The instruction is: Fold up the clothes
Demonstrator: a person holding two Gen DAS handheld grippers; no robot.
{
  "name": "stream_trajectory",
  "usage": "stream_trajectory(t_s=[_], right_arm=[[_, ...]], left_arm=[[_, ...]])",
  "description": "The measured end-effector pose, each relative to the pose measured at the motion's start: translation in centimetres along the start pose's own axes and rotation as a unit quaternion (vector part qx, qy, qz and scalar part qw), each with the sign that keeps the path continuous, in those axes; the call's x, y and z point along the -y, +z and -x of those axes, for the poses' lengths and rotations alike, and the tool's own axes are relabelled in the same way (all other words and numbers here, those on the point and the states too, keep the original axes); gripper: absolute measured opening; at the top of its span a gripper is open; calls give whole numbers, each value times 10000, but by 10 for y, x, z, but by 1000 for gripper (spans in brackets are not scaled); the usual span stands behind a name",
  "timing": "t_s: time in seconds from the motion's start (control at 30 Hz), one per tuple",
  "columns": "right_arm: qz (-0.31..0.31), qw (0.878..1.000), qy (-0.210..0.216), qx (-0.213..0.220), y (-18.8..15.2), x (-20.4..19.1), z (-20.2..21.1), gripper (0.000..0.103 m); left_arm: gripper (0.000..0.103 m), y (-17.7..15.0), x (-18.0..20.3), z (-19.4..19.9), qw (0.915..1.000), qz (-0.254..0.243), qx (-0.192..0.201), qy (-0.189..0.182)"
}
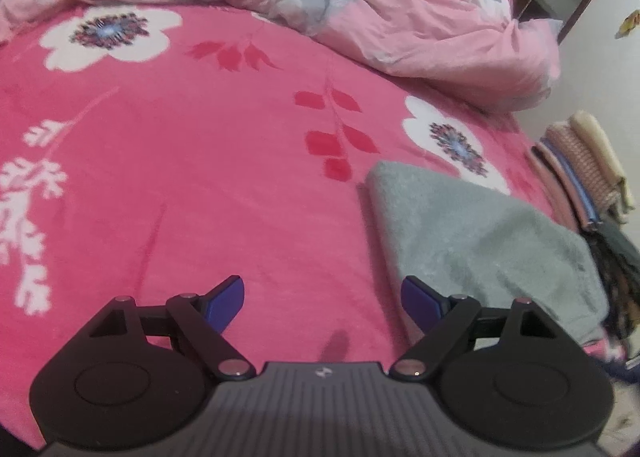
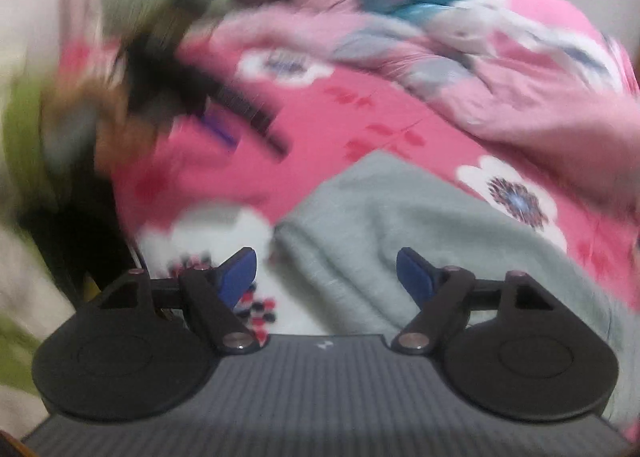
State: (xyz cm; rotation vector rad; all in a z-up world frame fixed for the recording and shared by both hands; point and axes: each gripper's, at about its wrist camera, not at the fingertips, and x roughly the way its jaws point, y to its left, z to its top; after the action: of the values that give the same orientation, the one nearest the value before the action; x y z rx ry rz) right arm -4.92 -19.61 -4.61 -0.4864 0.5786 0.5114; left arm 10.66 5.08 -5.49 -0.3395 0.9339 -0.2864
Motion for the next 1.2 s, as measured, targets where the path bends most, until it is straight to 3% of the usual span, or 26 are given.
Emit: stream_trajectory(t_s=[0.1,0.3,0.43,0.5,0.57,0.6,0.63,0.67,0.9,1.1,1.13,1.2], right_arm=[[581,9971,-491,-48,-1,-35,-24,78],[495,9961,-706,166,5,-48,-46,82],[426,9947,-941,-9,-1,-39,-73,80],[237,9954,-925,-61,-3,-31,-83,72],[23,9960,-890,-72,-4,-24,-87,47],[-45,9960,-894,-74,-4,-23,-88,42],[-84,9957,-918,-70,-2,-22,-89,25],[-65,9952,-974,-75,0,-22,-90,14],[95,9951,-985,90,36,-37,-75,11],[47,9982,-237,556,72,-77,-84,10],[15,9981,-142,597,75,-85,-93,10],[-66,9982,12,592,80,-97,-113,14]], left_arm=[[86,6,6,-13,9995,18,-161,-285],[84,28,24,-59,9959,-22,-506,-747],[68,38,32,-93,9943,-5,-730,-780],[62,40,38,-103,9943,-111,-713,-786],[34,41,44,-107,9944,-214,-677,-777],[28,40,46,-109,9945,-257,-664,-771],[15,40,47,-109,9947,-288,-626,-769],[11,41,47,-107,9950,-303,-557,-772],[8,53,12,-60,9939,2,-88,-1097],[5,59,-54,2,9983,207,401,-364],[3,60,-65,10,9985,216,479,-158],[9,57,-86,16,9974,207,571,389]])
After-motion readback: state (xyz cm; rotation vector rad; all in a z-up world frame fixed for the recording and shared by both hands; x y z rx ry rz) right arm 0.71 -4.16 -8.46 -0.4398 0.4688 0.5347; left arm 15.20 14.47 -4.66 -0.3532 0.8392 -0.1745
